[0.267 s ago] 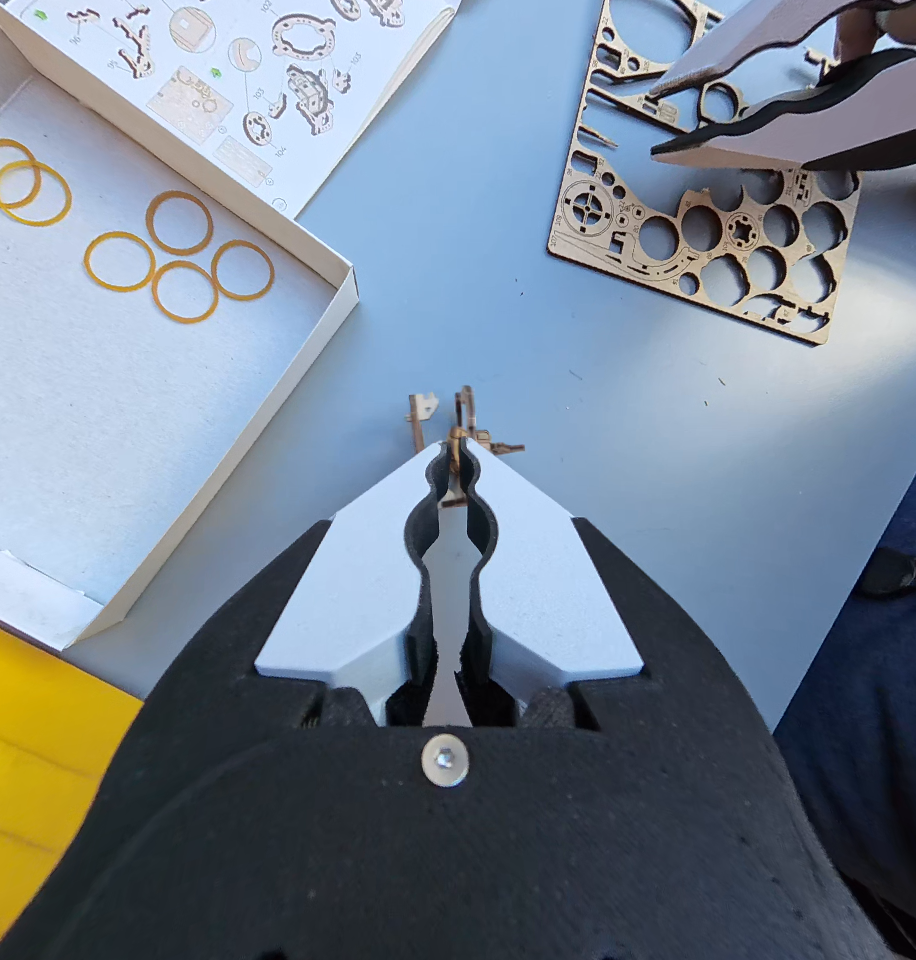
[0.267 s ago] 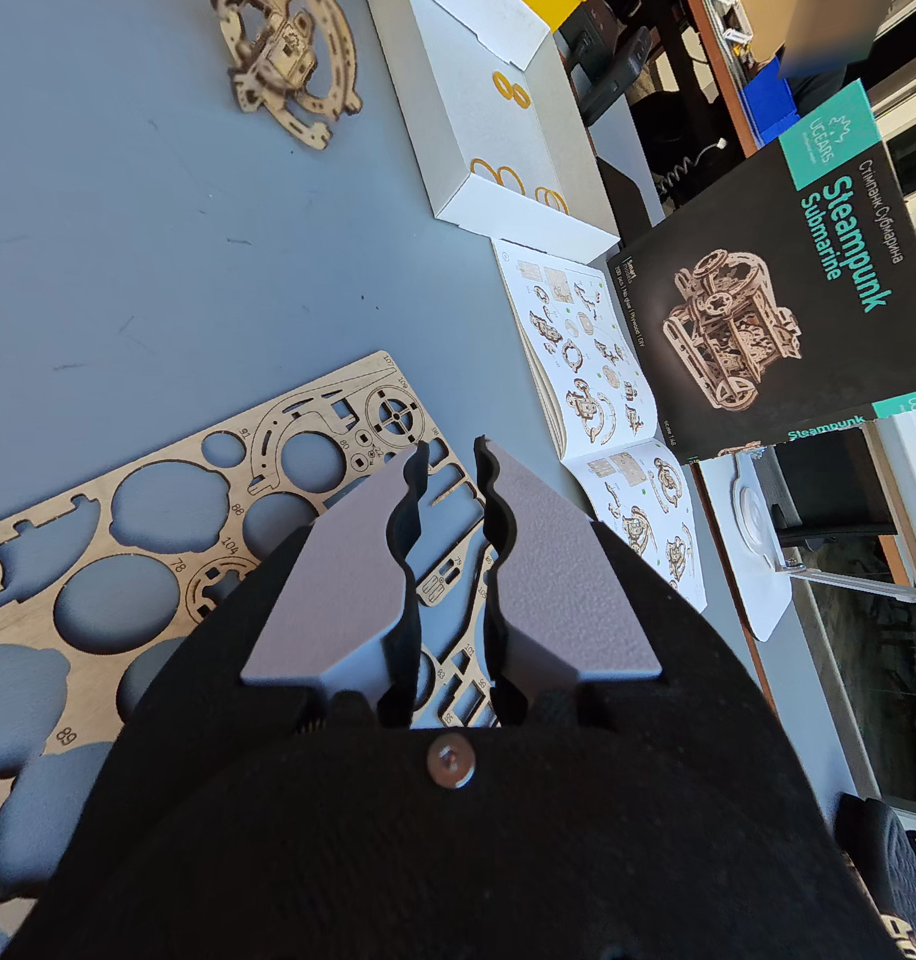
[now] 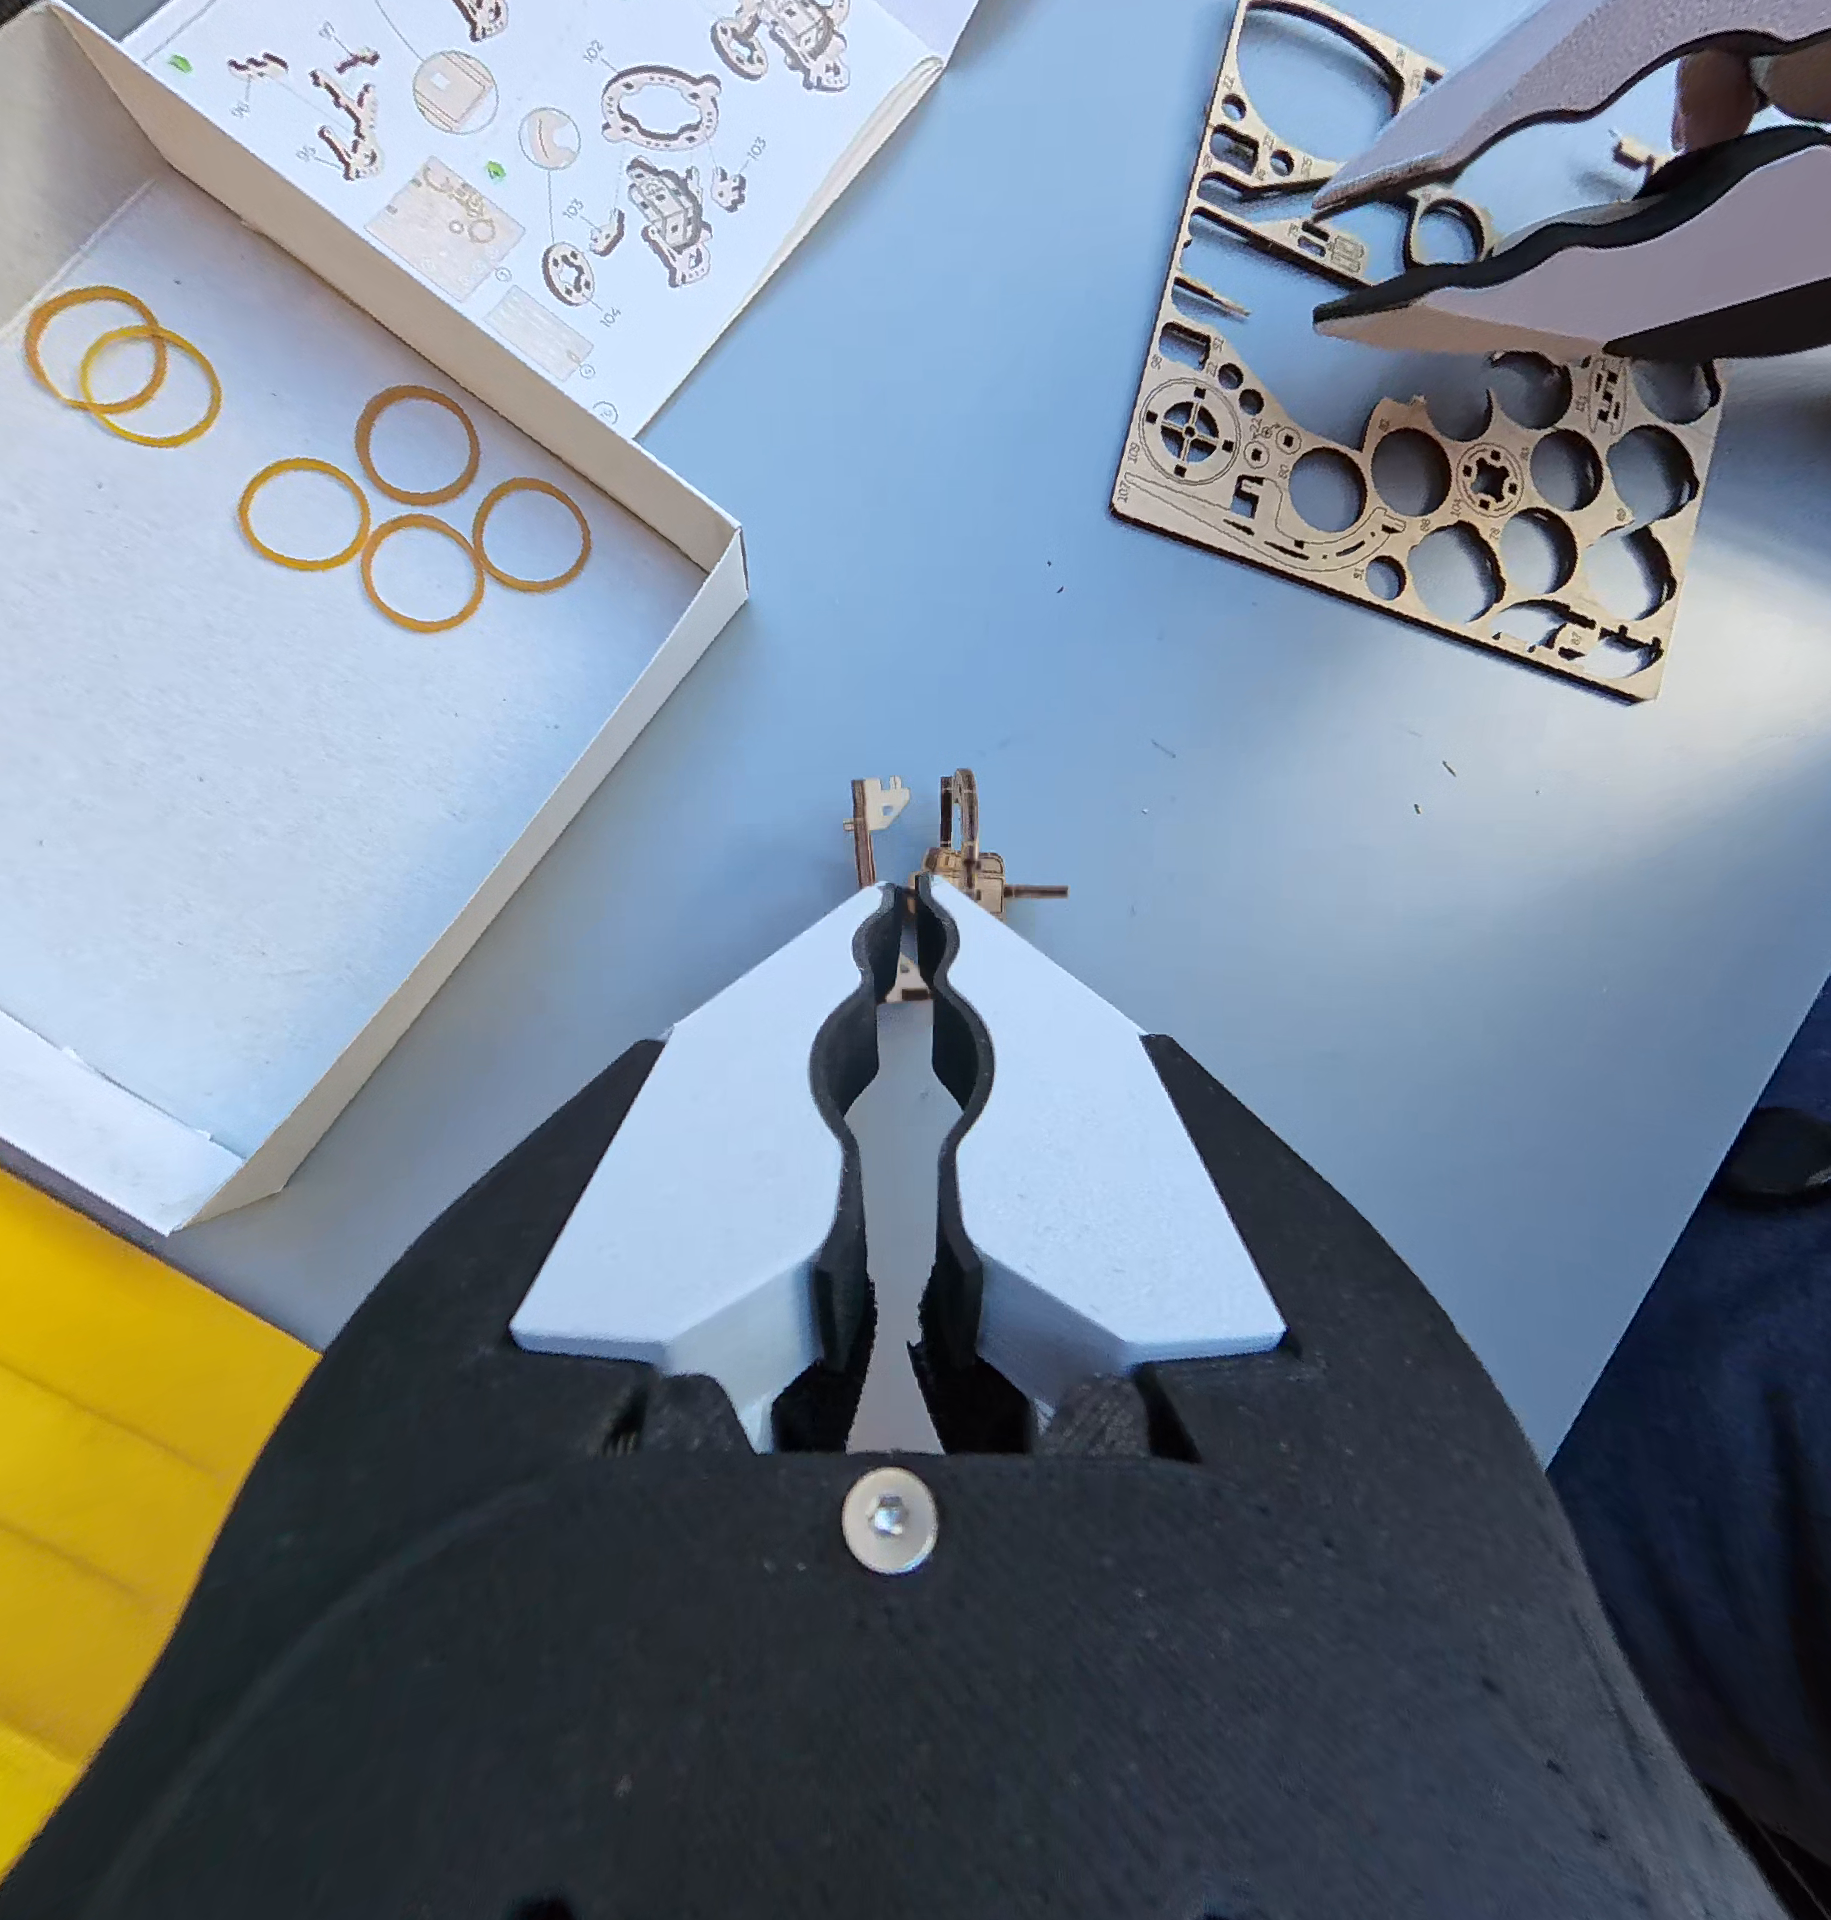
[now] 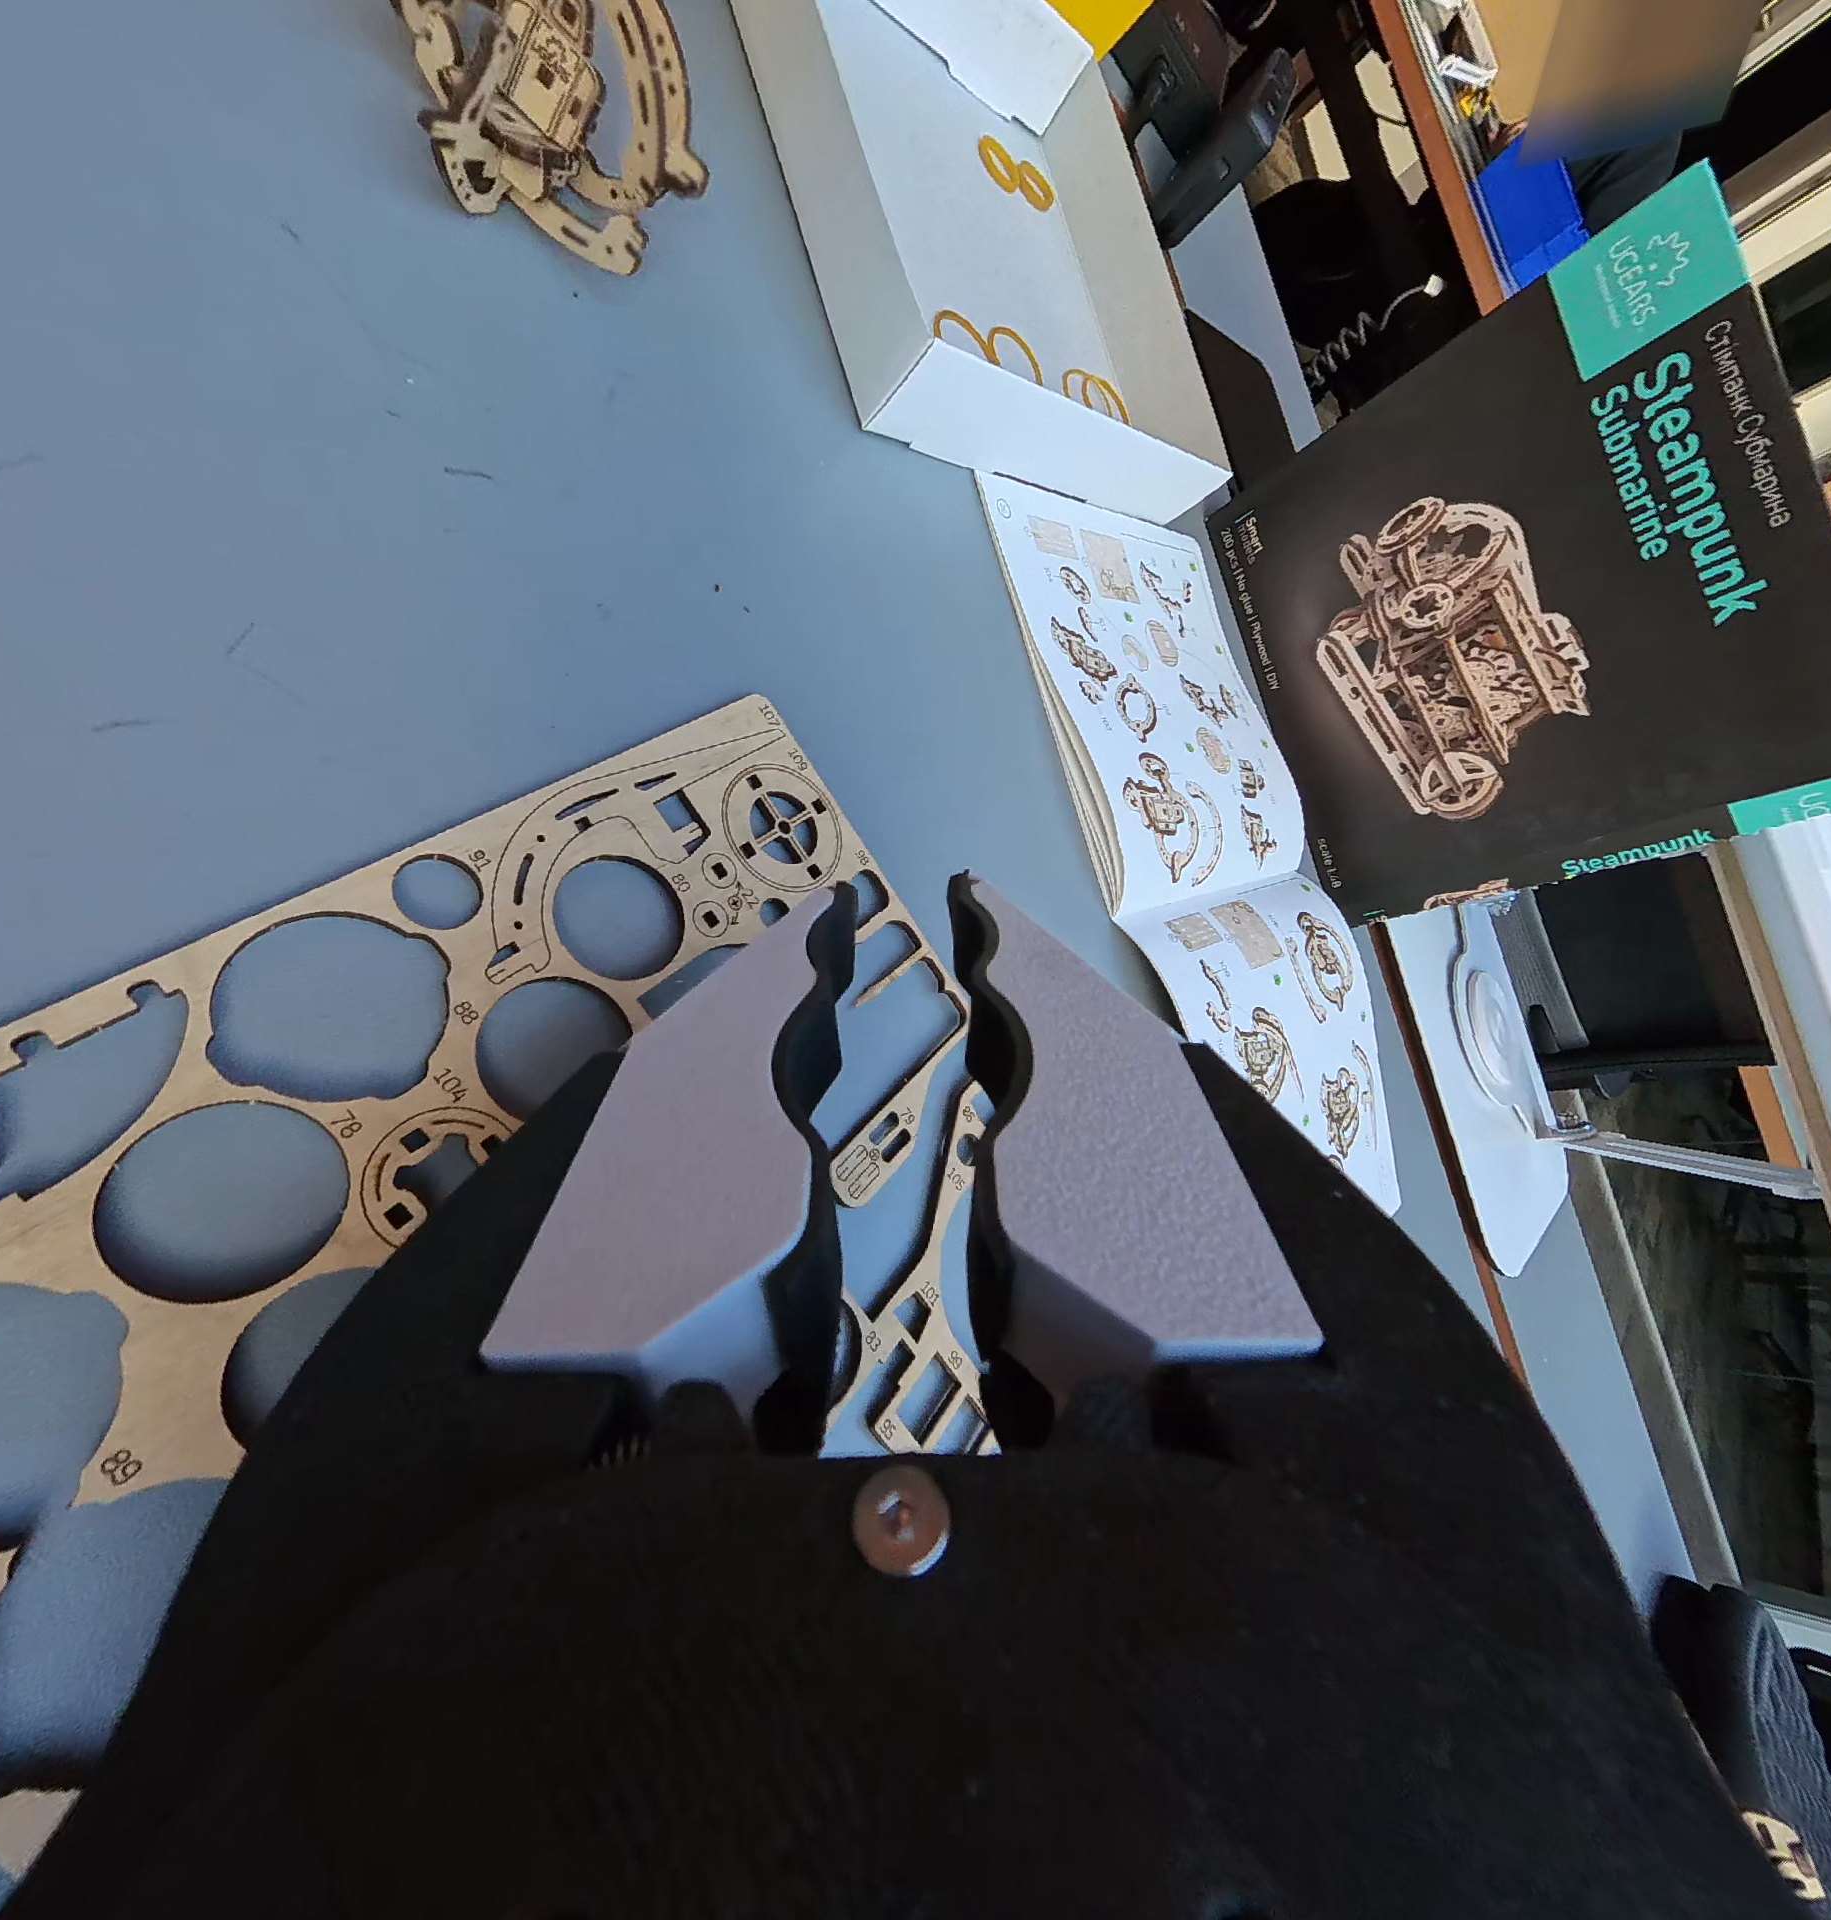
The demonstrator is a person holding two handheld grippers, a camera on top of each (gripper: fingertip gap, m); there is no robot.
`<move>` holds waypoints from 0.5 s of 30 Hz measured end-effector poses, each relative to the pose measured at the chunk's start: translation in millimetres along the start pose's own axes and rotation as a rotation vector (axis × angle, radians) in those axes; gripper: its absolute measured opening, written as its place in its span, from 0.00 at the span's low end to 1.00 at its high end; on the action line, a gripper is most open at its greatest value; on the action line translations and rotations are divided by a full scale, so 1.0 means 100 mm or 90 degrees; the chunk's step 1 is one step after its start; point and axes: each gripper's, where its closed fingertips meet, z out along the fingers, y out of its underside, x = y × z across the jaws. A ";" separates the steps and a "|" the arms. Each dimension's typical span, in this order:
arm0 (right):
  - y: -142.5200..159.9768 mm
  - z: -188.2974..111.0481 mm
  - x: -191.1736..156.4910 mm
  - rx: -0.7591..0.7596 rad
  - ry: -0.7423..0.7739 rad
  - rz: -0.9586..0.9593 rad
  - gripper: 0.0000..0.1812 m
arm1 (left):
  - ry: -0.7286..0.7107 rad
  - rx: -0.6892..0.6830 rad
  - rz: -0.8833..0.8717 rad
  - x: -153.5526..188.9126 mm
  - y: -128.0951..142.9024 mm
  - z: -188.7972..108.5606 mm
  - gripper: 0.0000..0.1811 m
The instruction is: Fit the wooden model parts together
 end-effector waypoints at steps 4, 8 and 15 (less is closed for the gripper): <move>-0.01 -0.01 0.01 0.000 0.003 -0.003 0.10 | -0.021 0.022 -0.006 0.02 0.09 -0.07 0.01; 0.00 -0.03 0.04 -0.003 0.013 -0.010 0.10 | -0.052 0.082 -0.017 0.05 0.21 -0.11 0.01; 0.09 -0.16 0.36 0.018 0.061 0.054 0.10 | -0.092 0.332 0.138 0.57 -0.15 -0.29 0.03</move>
